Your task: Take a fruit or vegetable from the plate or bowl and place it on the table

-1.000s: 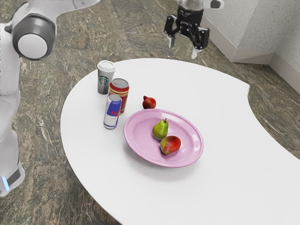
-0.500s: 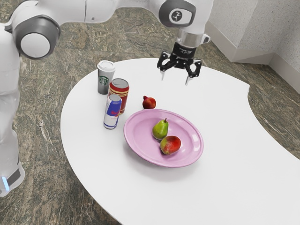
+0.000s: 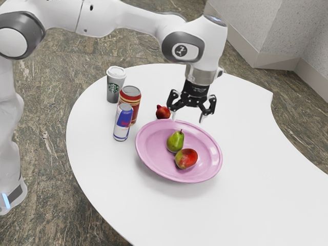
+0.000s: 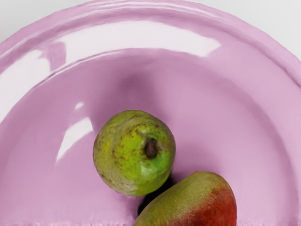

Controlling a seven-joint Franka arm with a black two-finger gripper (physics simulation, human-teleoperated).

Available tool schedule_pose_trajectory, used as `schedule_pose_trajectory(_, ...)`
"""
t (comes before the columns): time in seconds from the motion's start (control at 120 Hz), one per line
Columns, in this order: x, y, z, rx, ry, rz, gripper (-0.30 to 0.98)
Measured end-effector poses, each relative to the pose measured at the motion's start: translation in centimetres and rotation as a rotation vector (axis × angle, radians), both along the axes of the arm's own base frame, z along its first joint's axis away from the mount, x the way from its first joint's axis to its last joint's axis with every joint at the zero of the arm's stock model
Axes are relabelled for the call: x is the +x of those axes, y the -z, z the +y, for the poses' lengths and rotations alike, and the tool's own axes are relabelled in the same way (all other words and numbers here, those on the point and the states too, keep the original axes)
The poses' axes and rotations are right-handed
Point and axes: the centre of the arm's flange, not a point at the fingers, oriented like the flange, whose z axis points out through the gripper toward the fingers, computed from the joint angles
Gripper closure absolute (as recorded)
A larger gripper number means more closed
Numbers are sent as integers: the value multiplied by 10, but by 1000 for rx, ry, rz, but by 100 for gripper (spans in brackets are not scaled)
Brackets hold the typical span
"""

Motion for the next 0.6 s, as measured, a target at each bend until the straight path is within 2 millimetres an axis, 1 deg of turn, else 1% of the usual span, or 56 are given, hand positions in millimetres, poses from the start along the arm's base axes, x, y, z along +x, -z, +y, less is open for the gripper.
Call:
schedule_pose_trajectory(0.133,0,10,-22,0,-9,-4,0)
schedule_pose_trajectory(0.217,-1,21,-34,0,-14,-1,0)
schedule_pose_trajectory(0.283,1,31,-40,3,-23,8,0)
schedule_pose_trajectory(0.325,4,38,-39,5,-36,13,0)
schedule_pose_trajectory(0.383,10,42,-26,5,-73,14,0)
schedule_pose_trajectory(0.525,21,43,37,2,-210,3,0)
schedule_pose_trajectory(0.567,23,44,50,1,-239,-2,0)
schedule_pose_trajectory(0.6,24,44,56,1,-255,-5,0)
